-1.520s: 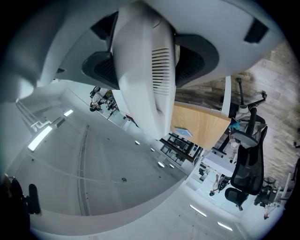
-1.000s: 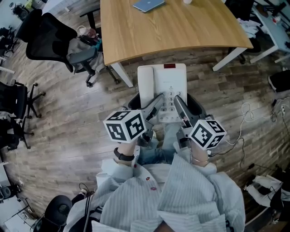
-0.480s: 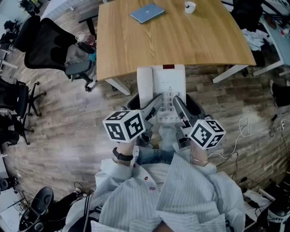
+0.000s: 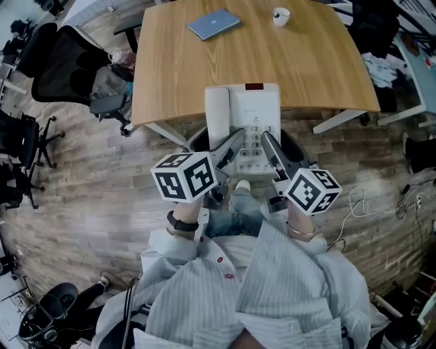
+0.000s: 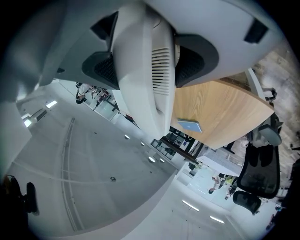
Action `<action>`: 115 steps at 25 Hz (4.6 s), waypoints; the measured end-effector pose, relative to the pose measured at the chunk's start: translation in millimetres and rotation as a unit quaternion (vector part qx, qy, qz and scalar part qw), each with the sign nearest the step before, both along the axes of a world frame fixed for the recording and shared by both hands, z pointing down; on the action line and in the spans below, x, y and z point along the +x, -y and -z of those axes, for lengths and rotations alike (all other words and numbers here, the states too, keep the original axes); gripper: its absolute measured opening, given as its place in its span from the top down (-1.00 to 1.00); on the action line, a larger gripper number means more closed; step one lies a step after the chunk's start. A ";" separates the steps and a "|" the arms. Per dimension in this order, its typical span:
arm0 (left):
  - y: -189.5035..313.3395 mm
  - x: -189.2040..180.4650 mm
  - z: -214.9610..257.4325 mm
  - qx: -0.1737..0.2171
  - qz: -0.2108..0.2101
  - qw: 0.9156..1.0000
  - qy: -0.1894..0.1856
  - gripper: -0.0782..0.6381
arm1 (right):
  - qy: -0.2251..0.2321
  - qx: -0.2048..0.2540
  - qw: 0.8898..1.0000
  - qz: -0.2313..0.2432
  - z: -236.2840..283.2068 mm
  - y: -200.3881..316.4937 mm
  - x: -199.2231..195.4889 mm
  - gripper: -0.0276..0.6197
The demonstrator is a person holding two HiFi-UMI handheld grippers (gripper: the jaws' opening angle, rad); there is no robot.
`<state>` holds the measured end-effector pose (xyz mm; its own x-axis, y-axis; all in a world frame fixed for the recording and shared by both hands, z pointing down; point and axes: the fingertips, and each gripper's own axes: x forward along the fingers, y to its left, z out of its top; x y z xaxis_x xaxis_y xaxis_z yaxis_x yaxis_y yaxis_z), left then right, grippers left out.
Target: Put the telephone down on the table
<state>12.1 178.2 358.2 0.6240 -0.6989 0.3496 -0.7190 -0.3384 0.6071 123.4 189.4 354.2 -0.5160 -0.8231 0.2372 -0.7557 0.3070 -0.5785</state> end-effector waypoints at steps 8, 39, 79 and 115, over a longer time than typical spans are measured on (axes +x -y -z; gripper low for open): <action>14.1 17.6 4.1 0.007 0.013 1.000 0.002 -0.27 | 0.006 0.003 1.000 0.013 2.9 17.4 17.7 0.21; 244.9 -28.8 -31.2 -0.047 0.002 0.999 -0.008 -0.27 | 0.016 -0.059 0.998 -0.001 -31.4 247.6 -27.3 0.23; 376.4 -22.9 -24.5 -0.056 0.023 0.998 0.016 -0.27 | 0.032 -0.078 0.996 0.021 -27.7 383.9 -22.8 0.23; 430.8 12.5 -151.1 -0.161 0.016 0.986 0.032 -0.27 | 0.037 -0.188 0.981 0.017 -155.4 437.0 12.2 0.23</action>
